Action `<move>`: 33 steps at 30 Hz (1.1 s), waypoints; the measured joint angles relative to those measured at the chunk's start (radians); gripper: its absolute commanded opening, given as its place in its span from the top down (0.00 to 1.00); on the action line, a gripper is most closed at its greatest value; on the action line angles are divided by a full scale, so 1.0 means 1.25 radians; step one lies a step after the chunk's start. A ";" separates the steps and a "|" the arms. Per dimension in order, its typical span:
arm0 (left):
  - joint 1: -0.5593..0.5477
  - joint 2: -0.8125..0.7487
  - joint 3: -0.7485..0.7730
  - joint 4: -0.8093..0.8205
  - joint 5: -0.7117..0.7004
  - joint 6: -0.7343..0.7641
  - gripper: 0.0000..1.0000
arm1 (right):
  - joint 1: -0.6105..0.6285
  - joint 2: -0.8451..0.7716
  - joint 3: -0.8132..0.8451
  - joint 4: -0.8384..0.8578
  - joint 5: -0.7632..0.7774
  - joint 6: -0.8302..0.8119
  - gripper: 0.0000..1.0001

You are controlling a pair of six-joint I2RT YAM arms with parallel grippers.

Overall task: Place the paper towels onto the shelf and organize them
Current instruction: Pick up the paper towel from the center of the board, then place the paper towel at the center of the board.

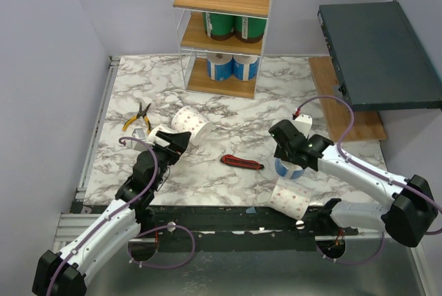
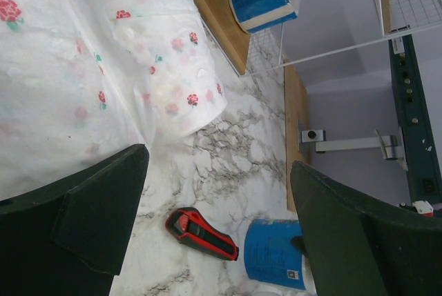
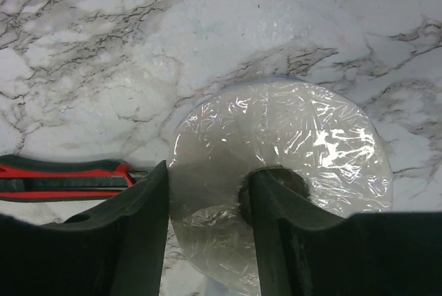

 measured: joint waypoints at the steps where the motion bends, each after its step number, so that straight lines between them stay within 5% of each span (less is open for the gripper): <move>1: 0.000 0.000 0.000 0.000 0.000 -0.001 0.06 | -0.001 -0.002 0.000 0.001 -0.002 -0.001 0.61; 16: 0.000 -0.026 -0.002 -0.025 0.000 -0.006 0.06 | 0.000 -0.010 0.157 0.023 -0.004 -0.086 0.67; 33: 0.000 -0.104 -0.007 -0.098 -0.001 -0.007 0.07 | 0.002 0.303 0.374 0.157 -0.098 -0.163 0.68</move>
